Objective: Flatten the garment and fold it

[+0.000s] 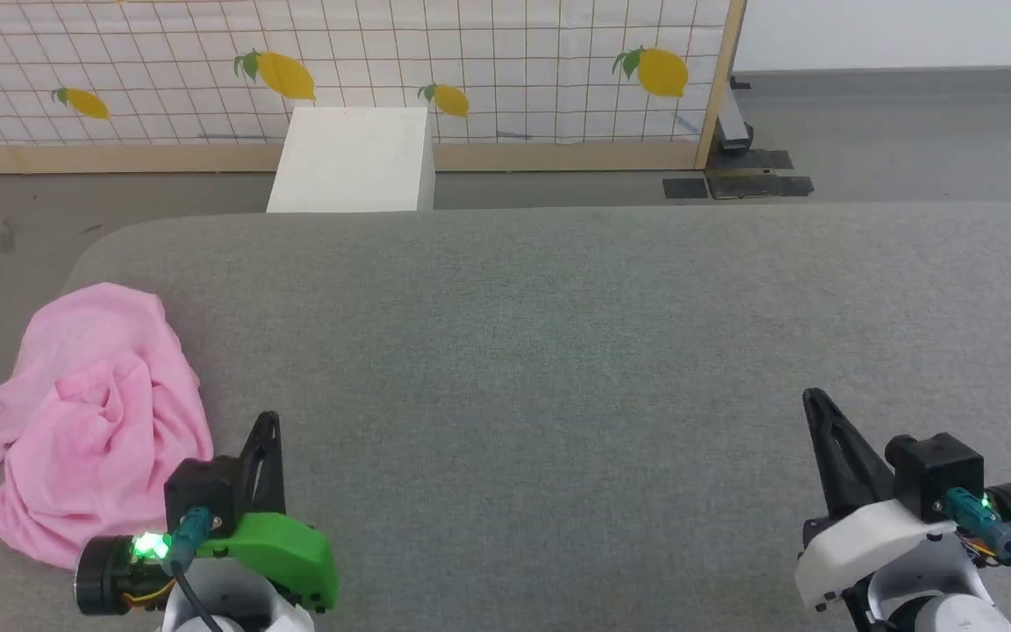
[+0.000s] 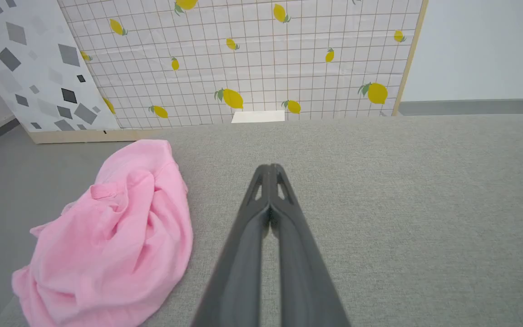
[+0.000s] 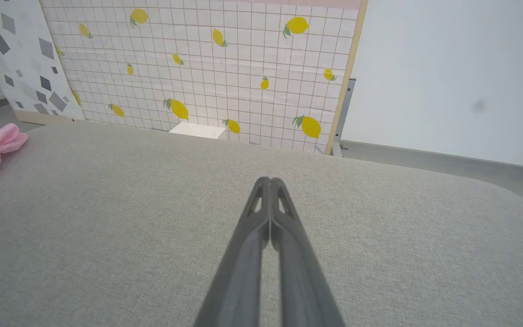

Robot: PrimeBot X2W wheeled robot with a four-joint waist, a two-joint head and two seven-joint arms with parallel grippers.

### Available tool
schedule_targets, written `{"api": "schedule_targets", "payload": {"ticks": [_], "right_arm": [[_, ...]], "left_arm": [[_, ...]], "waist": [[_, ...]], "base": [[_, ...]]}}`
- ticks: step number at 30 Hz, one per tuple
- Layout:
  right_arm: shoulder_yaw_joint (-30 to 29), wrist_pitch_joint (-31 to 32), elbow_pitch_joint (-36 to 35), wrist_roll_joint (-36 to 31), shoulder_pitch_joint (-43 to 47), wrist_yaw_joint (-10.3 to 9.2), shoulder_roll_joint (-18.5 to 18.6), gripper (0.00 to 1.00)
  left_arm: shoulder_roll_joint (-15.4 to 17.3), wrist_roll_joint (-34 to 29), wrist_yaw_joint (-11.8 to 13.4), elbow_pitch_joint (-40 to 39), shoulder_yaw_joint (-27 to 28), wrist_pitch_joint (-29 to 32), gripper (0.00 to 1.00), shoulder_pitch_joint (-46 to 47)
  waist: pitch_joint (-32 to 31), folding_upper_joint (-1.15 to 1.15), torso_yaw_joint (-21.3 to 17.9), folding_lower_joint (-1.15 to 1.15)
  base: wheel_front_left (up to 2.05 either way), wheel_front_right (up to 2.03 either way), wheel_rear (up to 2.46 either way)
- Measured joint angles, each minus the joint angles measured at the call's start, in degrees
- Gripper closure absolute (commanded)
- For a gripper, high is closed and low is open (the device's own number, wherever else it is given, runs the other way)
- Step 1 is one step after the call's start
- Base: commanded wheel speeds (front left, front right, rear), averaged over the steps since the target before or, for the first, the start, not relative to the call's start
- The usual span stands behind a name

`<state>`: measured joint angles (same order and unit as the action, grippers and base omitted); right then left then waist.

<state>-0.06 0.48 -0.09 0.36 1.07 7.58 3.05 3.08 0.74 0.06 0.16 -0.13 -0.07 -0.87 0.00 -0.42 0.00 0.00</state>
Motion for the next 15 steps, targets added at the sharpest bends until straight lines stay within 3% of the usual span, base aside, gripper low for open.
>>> {"api": "schedule_targets", "payload": {"ticks": [15], "right_arm": [[0.0,0.0,0.0,0.0,0.0,0.0,0.0,1.0]], "left_arm": [[0.0,0.0,0.0,0.0,0.0,0.0,1.0,0.0]], "waist": [[0.0,0.0,0.0,0.0]], "base": [[0.0,0.0,0.0]]}}
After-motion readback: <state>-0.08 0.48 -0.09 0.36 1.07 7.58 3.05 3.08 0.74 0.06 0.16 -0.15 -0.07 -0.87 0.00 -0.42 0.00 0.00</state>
